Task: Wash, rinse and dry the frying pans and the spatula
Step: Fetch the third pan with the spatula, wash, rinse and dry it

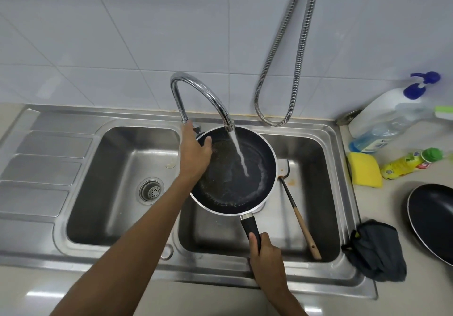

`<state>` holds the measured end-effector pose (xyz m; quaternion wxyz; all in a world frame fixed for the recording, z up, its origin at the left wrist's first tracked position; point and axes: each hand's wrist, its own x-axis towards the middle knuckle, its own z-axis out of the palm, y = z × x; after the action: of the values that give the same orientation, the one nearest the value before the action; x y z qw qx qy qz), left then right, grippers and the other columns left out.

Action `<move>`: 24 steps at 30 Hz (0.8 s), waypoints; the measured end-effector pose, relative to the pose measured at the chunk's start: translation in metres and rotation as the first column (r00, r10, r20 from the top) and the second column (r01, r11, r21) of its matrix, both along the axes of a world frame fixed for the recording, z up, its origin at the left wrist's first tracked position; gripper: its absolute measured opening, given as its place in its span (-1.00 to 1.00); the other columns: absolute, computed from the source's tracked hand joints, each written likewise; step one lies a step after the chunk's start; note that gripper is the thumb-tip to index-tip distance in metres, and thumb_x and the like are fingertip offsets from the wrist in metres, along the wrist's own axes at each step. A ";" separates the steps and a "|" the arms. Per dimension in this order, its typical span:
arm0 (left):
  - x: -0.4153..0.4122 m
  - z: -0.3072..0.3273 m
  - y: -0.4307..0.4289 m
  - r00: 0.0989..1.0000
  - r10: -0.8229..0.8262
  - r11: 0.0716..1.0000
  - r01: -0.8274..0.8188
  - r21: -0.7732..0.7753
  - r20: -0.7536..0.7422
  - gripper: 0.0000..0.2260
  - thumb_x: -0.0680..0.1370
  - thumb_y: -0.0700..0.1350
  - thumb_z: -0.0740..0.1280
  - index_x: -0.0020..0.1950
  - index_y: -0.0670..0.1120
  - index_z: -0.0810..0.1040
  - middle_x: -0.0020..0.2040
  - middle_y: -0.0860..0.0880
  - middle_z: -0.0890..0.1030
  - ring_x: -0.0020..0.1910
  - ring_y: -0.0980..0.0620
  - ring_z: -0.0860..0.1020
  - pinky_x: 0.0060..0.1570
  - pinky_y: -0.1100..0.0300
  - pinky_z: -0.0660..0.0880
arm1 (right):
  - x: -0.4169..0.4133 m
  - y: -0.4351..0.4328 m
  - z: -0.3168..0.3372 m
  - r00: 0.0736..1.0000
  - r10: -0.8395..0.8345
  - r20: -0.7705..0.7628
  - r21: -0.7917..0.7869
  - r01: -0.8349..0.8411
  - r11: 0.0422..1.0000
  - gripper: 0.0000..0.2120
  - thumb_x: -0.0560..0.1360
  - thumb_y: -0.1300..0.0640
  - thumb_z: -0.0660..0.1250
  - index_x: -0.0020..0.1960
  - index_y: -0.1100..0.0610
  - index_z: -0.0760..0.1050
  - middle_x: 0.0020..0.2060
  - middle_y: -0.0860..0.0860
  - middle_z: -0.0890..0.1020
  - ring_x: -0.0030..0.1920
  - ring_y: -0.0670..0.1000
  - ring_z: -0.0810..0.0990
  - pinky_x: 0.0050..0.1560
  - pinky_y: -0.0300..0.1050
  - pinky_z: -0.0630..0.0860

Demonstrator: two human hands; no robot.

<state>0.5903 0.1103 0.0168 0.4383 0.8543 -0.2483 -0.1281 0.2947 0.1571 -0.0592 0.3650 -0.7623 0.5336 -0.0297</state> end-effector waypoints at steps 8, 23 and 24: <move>0.022 0.012 -0.030 0.926 -0.338 0.863 0.232 0.448 0.171 -0.27 0.65 -0.05 0.26 0.62 -0.29 -0.10 0.61 -0.32 -0.25 0.61 -0.30 -0.20 0.58 -0.19 0.05 | -0.001 -0.001 -0.005 1.000 0.010 -0.019 0.021 -0.010 1.000 -0.48 0.53 -0.38 -0.06 -0.05 0.03 0.40 -0.26 0.09 0.65 -0.22 0.16 0.64 -0.20 0.09 0.58; -0.208 -0.034 0.108 0.865 -0.010 0.951 0.164 0.264 -0.501 -0.73 0.67 0.11 0.21 -0.13 0.00 0.51 -0.24 0.05 0.59 -0.27 0.20 0.52 -0.17 0.28 0.37 | -0.004 0.002 -0.003 0.999 0.045 -0.020 -0.071 -0.047 0.996 -0.64 0.67 -0.18 0.07 -0.04 0.08 0.42 -0.26 0.11 0.65 -0.23 0.21 0.64 -0.26 0.09 0.54; -0.210 -0.038 0.100 0.843 0.010 0.953 0.154 0.260 -0.538 -0.66 0.68 0.15 0.18 -0.12 -0.04 0.54 -0.21 0.03 0.61 -0.23 0.14 0.55 -0.13 0.22 0.38 | -0.004 0.002 0.000 0.998 0.052 -0.026 -0.060 -0.054 0.997 -0.64 0.68 -0.18 0.05 -0.04 0.07 0.41 -0.25 0.11 0.65 -0.21 0.21 0.64 -0.24 0.09 0.55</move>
<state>0.3808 0.2107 -0.0213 0.3531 0.8302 -0.1272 -0.4122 0.2912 0.1589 -0.0596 0.3358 -0.7872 0.5166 -0.0268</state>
